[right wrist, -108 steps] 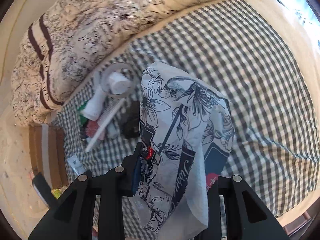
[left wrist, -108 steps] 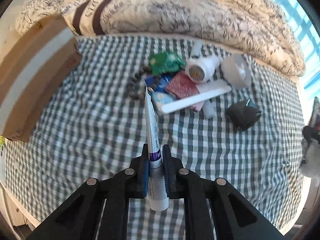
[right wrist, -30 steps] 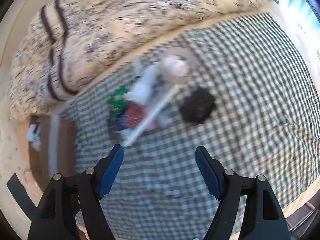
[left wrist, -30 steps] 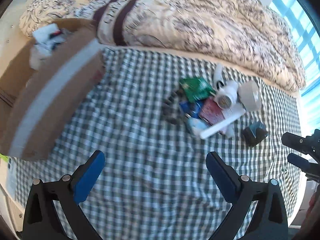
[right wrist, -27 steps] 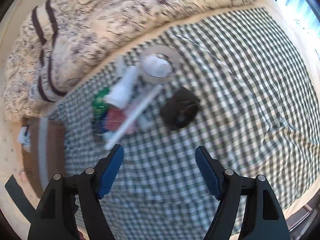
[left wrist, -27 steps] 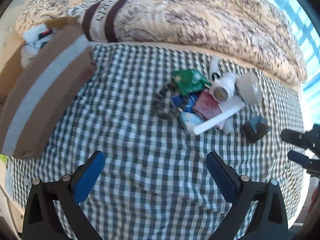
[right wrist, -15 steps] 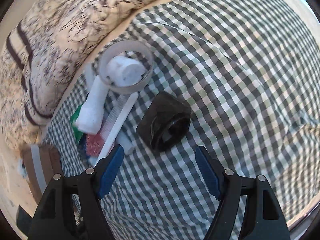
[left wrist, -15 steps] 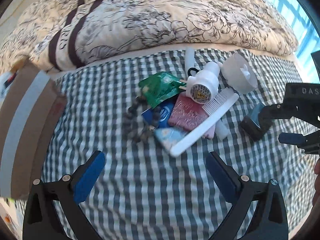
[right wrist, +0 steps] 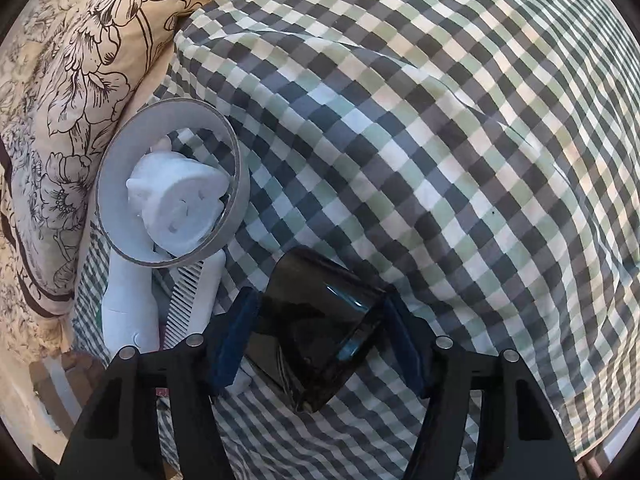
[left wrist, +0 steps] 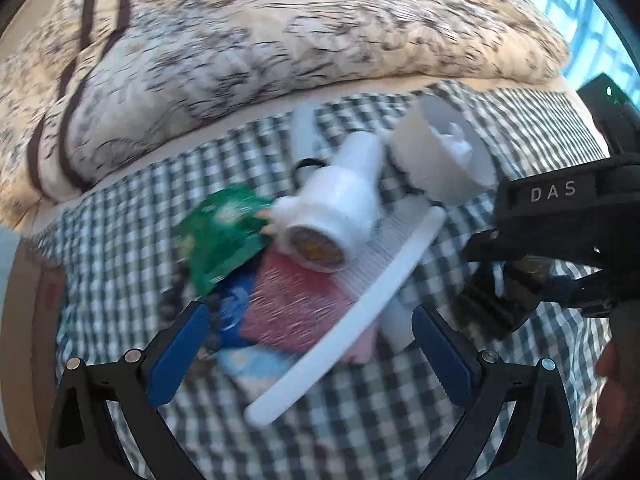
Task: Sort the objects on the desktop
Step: 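Grasp the black cup with the right tool while the left tool grasps the white comb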
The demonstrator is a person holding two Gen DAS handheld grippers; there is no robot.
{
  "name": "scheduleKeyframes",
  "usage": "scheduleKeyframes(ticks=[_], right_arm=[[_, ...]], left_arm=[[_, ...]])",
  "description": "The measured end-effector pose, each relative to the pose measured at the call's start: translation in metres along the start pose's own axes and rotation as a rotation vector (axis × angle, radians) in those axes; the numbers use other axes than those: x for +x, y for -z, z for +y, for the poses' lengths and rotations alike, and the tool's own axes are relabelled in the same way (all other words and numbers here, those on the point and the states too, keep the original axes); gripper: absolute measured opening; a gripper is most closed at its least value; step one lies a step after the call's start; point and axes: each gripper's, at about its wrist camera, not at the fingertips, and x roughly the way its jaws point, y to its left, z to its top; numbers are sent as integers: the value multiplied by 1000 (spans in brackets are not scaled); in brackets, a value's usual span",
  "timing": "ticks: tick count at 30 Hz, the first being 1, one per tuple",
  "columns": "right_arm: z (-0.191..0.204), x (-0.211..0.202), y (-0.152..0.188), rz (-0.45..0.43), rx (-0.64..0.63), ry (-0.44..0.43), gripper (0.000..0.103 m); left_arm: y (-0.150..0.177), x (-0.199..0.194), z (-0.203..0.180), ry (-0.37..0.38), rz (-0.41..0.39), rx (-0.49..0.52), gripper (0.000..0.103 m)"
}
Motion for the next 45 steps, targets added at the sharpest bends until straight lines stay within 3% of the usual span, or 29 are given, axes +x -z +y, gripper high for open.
scheduleKeyframes(ticks=[5,10,14,15,16,18,23,26,33,45], right_arm=[[-7,-9,2,-8,-23,-23,63],[-32,-29,-2,-20,-13,-53,63],[-52,-38,-1,-23,-9,-48,63],[-56,-39,-1,-21,-6,-49,63],[-61,-42,-1,-24,1,-51,63],[-66,-44,-1,-26,6,-53,63],[-70,-53,3,-34,-2,-68,63],[-70,-62,4,-47,-18,-76,63],[-64,-84,17,-75,-43,-102,63],[-44,-107,40,-89,-88,-136,63]], left_arm=[[-5,13,-24,-15,9,78,103],[-13,31,-41,-92,-16,151,103],[-25,39,-36,-36,-11,116,98],[-27,38,-31,-19,-6,93,83],[-28,35,-26,-20,-9,76,55],[-30,30,-19,9,4,58,37],[-22,15,-14,66,17,44,25],[-13,-3,-12,103,10,12,9],[-2,-29,6,160,-7,-105,5],[3,-91,38,149,-68,-255,5]])
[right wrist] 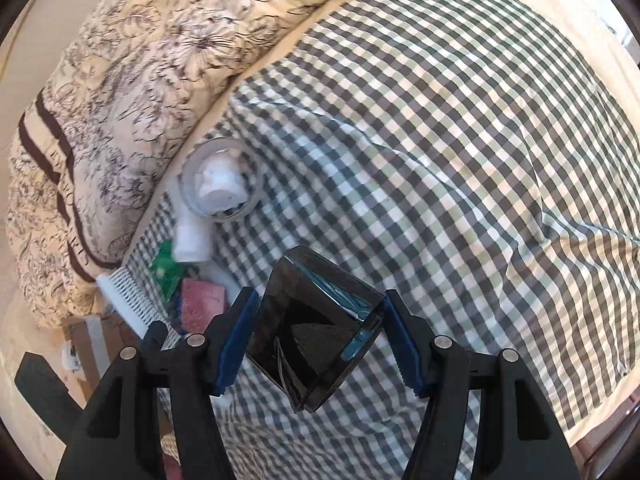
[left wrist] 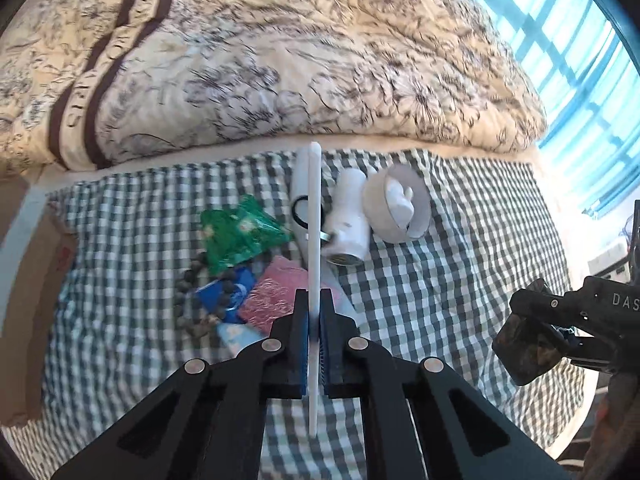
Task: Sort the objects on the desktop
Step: 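Grasp the black cup with the right tool while the left tool grasps the white comb, then carry the black cup and white comb into the cardboard box and release both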
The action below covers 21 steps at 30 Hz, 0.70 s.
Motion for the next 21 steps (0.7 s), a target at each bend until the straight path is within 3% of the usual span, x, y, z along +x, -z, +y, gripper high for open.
scheduleKeyframes(ticks=[13,21], right_arm=[[96,-37,50,-16,-208,-69,63],[197,-42,105,-16,-355,-119,63]], left_arm=[[1,-98,79,-30,-157,-148,5],[7,-174,179,-78,-242,-224,5]])
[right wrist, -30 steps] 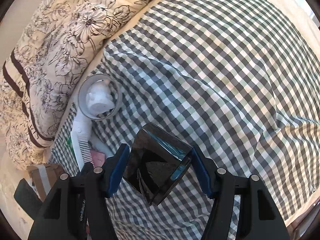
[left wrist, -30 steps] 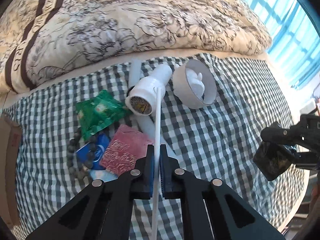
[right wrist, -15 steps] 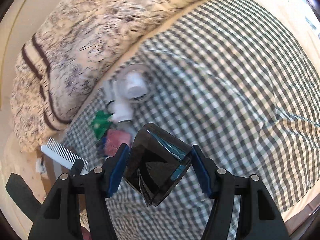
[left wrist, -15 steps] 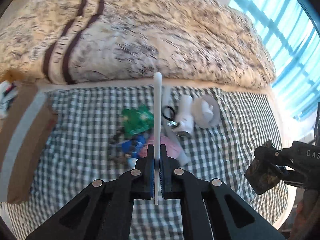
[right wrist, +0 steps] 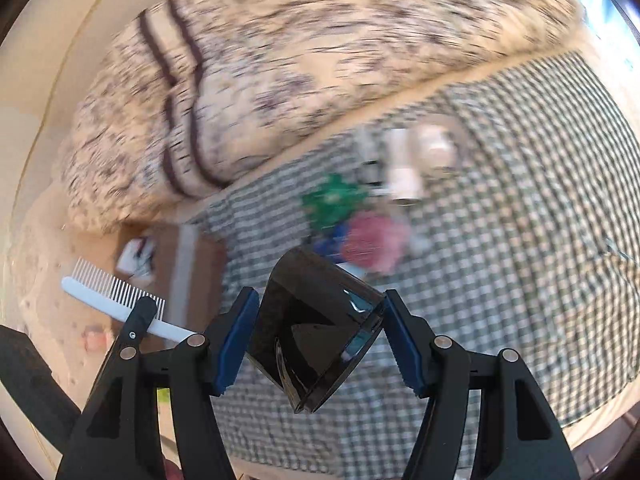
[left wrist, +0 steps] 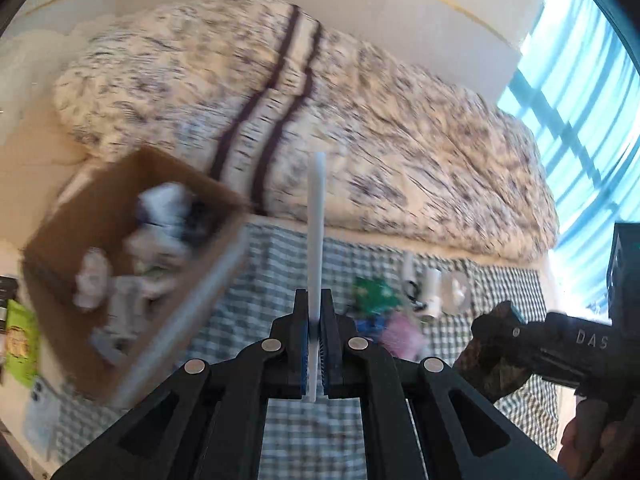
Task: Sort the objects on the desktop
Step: 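Carry the black cup and white comb into the cardboard box and release both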
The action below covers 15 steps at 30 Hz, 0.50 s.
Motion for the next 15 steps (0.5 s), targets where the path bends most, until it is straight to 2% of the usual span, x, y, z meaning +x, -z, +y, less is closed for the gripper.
scheduleKeyframes(ticks=[2,7,12,15], right_arm=[[39,4,6,-7,-38,-19,63],[144,24,22,-22,-142,-64,63],[229,62,28,-16,-211,-83,63],[260,85,28,-1,-231,-76,63]], left_arm=[[-12,-15,27,-35,-24,13,5],[-45,-38,92,-53,-60,52,5],[-58,-23,153,-31,-32,14,9],[-61,-10,174,-5,-7,-7,11]])
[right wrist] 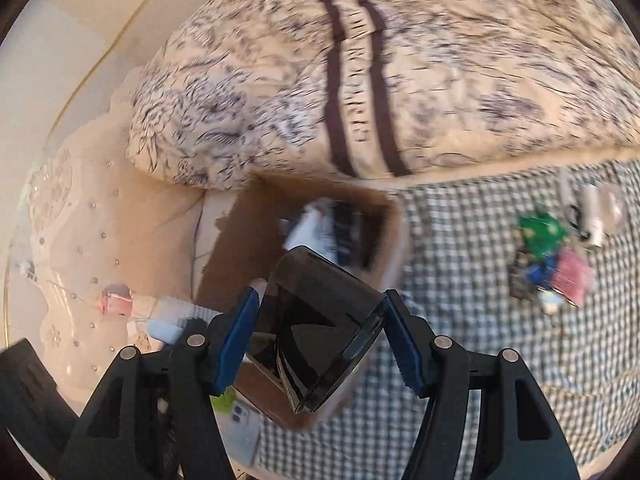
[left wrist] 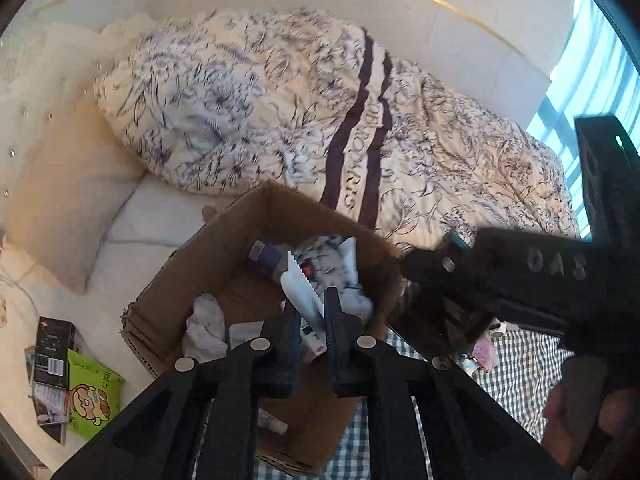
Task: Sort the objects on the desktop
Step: 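Carry the black cup and white comb into the cardboard box and release both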
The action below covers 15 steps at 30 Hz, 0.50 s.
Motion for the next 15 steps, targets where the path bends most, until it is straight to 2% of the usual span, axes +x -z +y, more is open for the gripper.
scheduleKeyframes(ticks=[3,5,6,7,8,10,15], right_arm=[[17,22,-7,21,-1,-5,64],[25,37,-10,56,-2,1,64],[27,44,-11,74,1,19,66],[29,50,-12,87,5,29,68],[29,53,-13,95,9,35,71],[28,58,-13,104,22,52,72],[16,58,-14,110,51,62,72]], left_arm=[[-5,10,13,36,21,-14,12],[-7,14,21,25,34,-27,20],[-8,18,25,6,43,-31,43],[-9,22,28,-26,59,-33,83],[-9,26,31,-82,81,-37,95],[-8,28,36,-123,76,-51,101],[-5,39,35,-168,147,-50,101]])
